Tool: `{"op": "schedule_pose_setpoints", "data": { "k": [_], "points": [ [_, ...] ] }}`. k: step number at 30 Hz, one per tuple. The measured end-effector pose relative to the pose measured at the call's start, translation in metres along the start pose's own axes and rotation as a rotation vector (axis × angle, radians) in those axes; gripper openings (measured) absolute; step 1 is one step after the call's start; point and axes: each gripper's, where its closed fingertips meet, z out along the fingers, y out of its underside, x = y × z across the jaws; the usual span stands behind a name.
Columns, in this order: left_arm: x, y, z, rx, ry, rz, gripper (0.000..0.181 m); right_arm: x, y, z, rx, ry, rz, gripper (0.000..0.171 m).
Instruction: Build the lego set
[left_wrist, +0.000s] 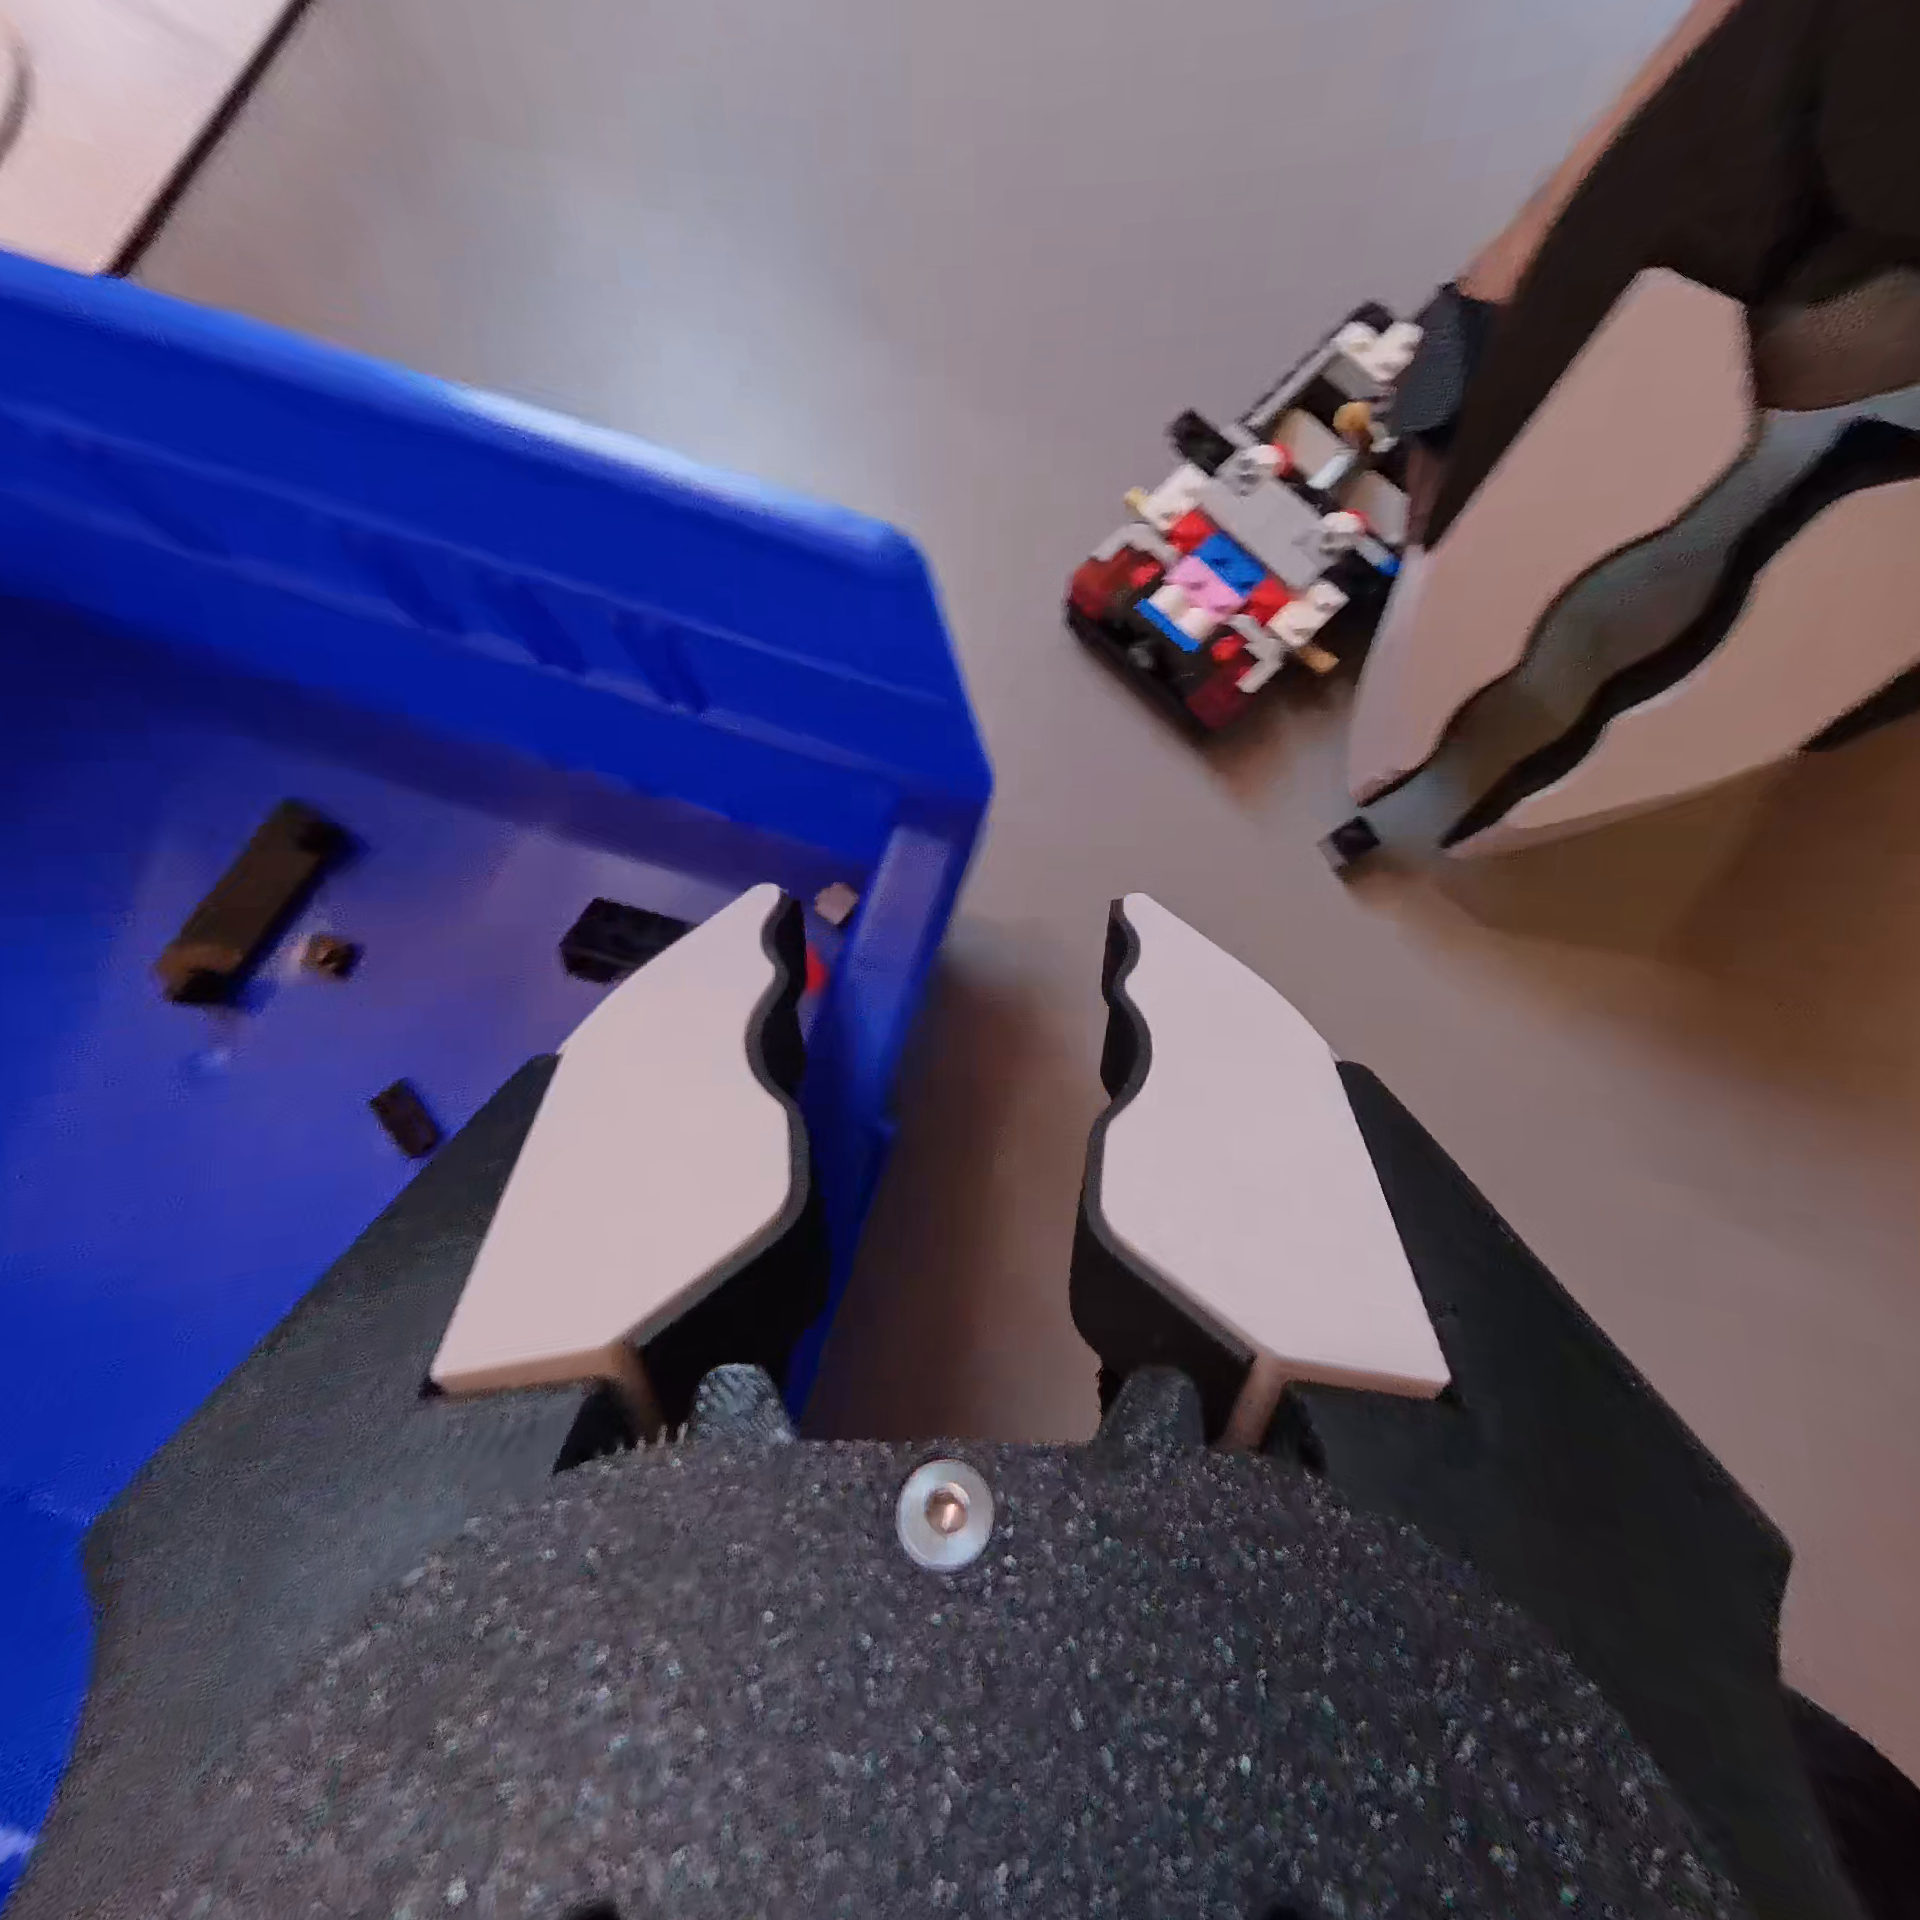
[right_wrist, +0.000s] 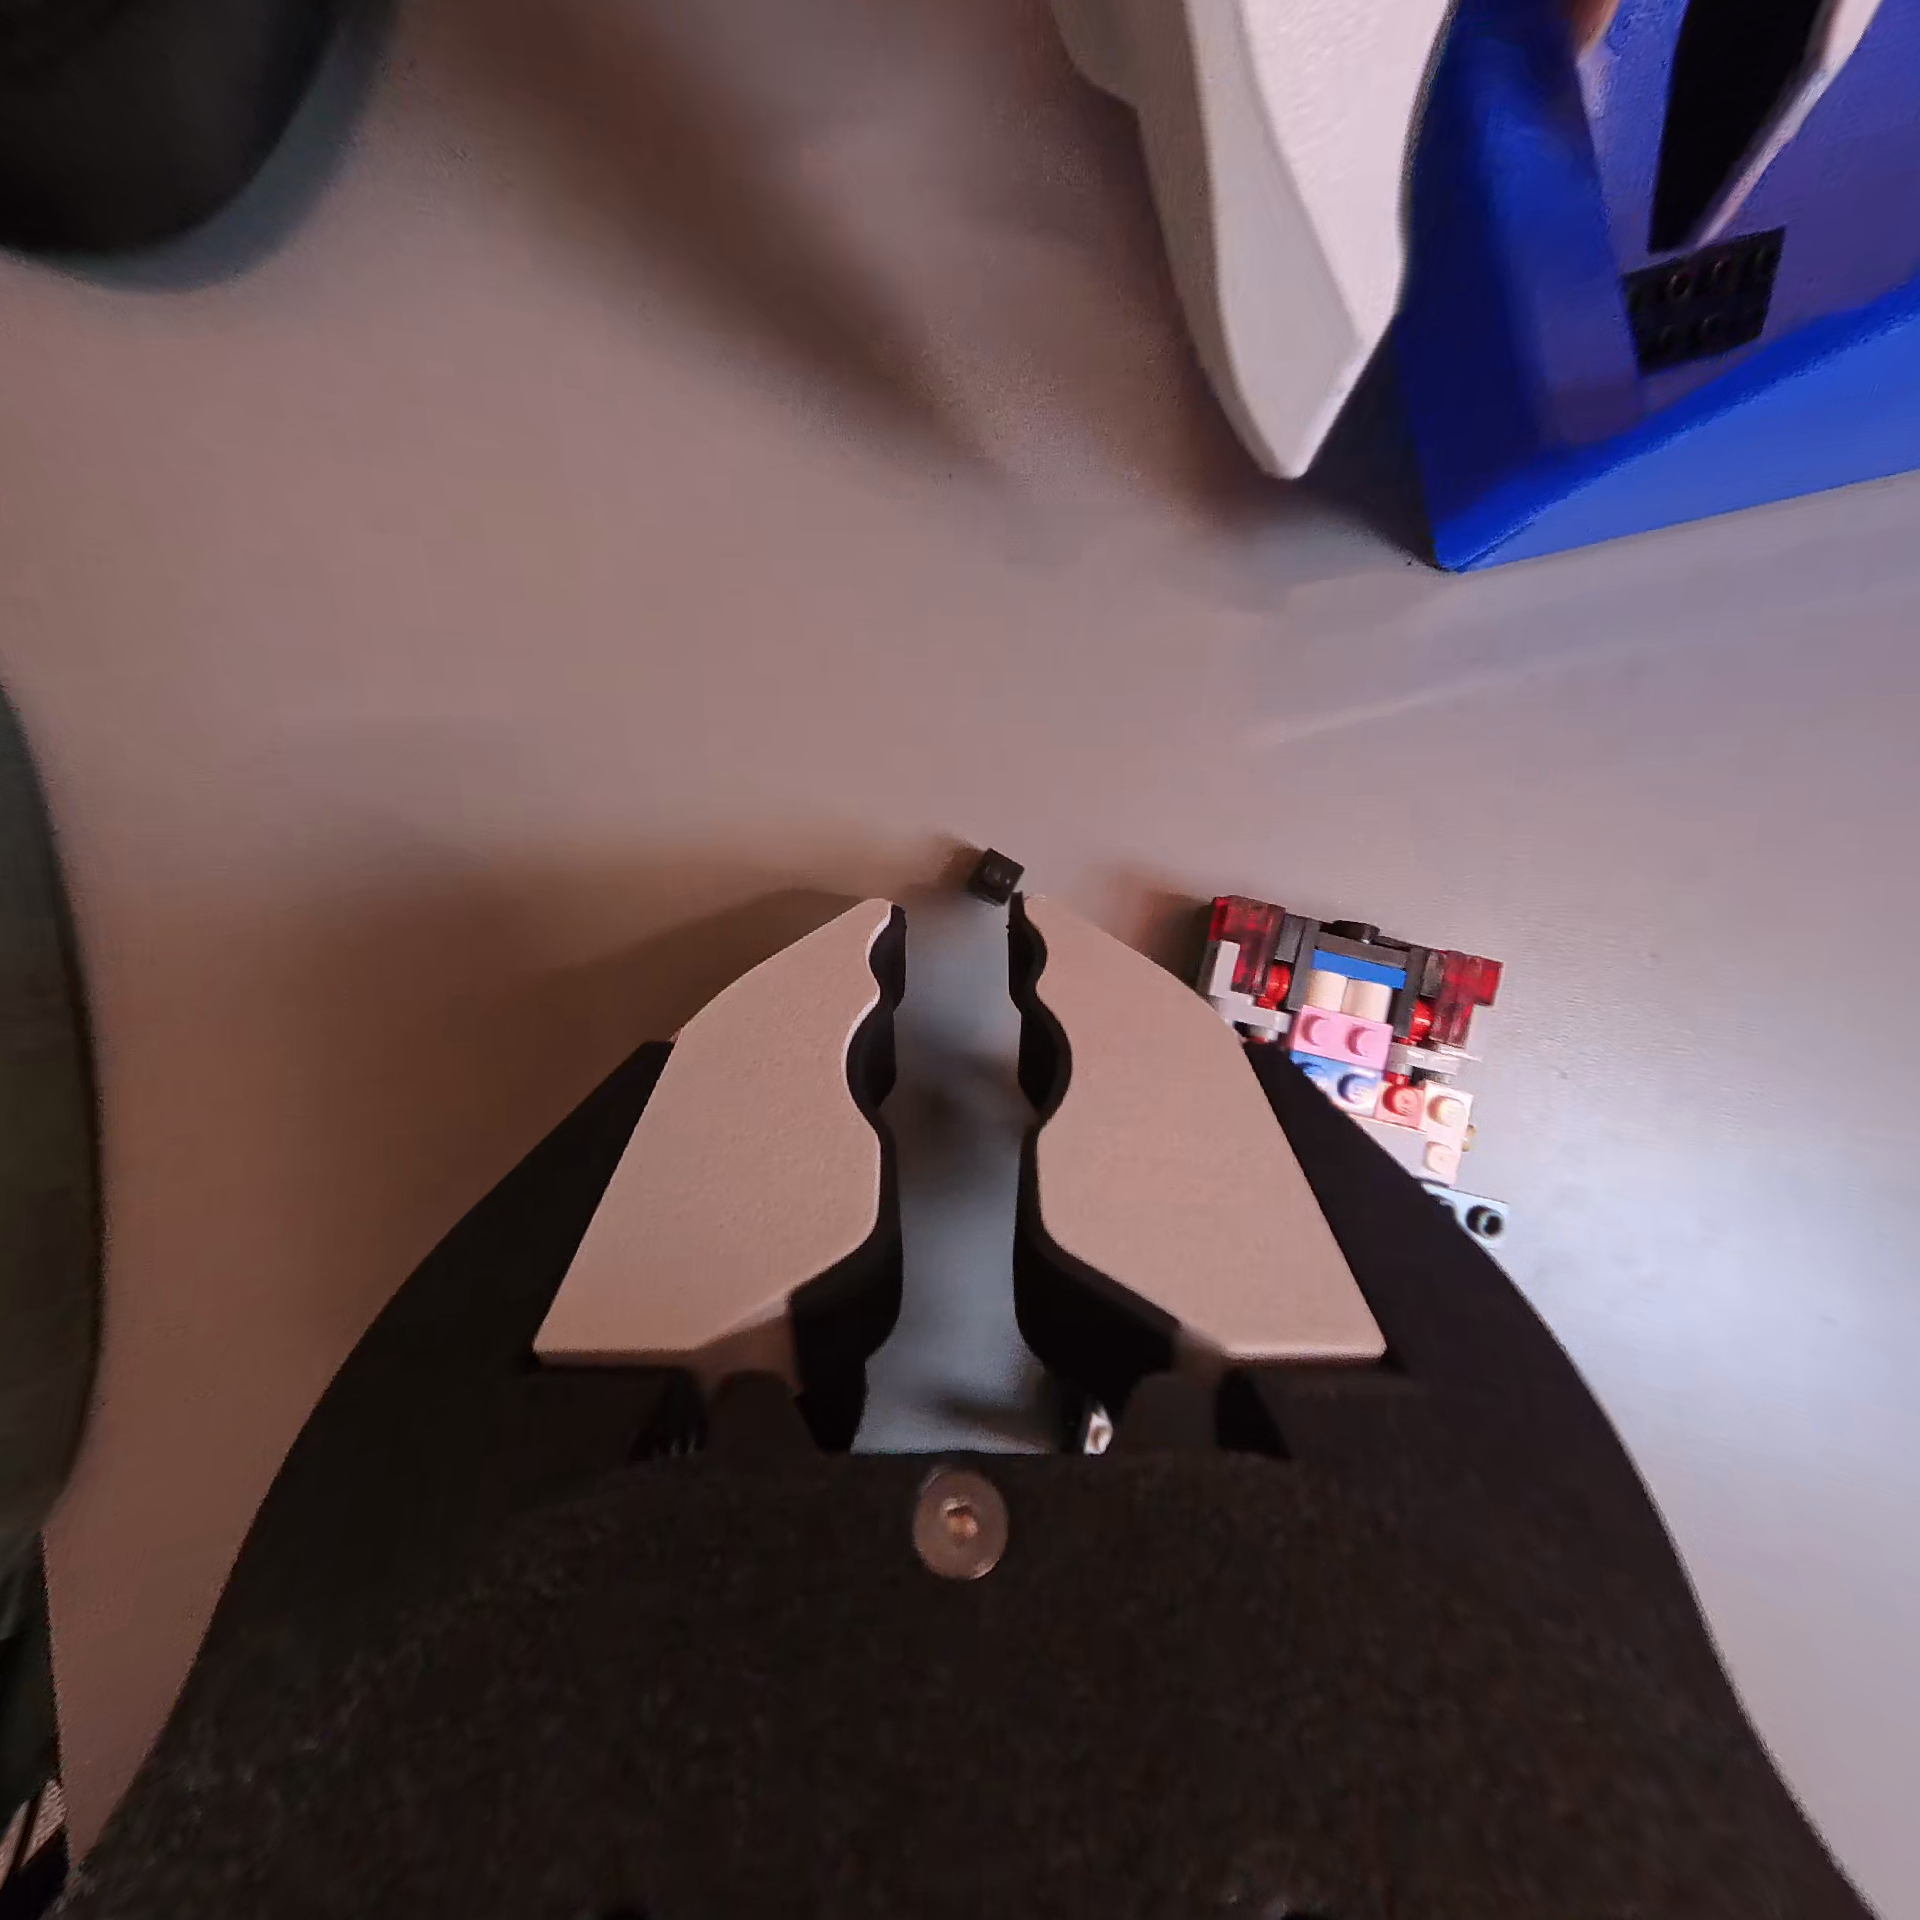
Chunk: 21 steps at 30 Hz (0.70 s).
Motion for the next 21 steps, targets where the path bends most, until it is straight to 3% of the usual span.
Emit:
{"op": "schedule_pose_setpoints", "data": {
  "k": [5, 9, 13, 21],
  "points": [
    [0.001, -0.004, 0.002, 0.013, -0.042, 0.087, 0.055, 0.001, -0.001, 0.003, -0.007, 0.008, 0.028, 0.017],
    [-0.001, -0.026, -0.013, 0.141, -0.078, 0.109, 0.049, 0.004, 0.000, 0.003, -0.006, 0.010, 0.062, 0.017],
    [0.022, -0.038, -0.023, 0.227, 0.038, 0.137, 0.042, 0.006, -0.002, 0.004, -0.012, 0.026, 0.081, 0.017],
    [0.054, -0.034, -0.026, 0.239, 0.229, 0.188, 0.019, 0.008, -0.006, 0.003, -0.002, 0.045, 0.120, 0.016]
  ]
}}
